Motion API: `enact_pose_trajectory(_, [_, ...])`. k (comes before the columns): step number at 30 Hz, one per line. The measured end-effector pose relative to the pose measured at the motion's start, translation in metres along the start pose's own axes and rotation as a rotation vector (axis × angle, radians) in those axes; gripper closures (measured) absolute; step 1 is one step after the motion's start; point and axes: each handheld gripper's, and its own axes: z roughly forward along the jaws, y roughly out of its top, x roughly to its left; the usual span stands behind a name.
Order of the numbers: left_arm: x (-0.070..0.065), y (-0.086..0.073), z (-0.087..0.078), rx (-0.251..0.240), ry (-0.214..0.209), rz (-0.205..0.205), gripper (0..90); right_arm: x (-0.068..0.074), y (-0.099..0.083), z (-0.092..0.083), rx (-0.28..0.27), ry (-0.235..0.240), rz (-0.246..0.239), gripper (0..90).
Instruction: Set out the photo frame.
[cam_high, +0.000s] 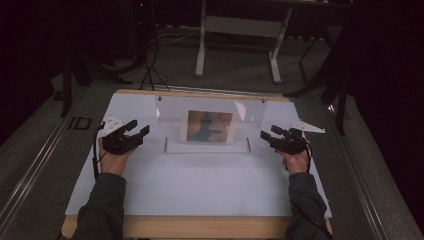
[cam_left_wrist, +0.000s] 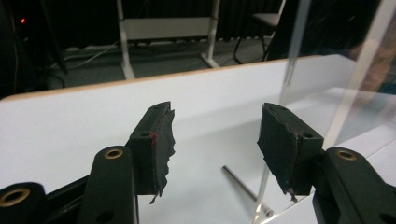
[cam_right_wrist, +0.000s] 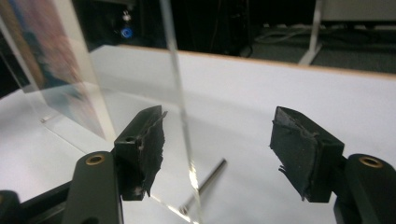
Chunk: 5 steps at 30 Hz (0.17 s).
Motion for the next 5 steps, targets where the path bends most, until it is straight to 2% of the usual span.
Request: enact_pose_trajectory(5, [0.0002, -0.0063, 0.0024, 0.016, 0.009, -0.007, 44.6, -0.0050, -0.0064, 0.0002, 0.020, -0.031, 0.011, 34.0])
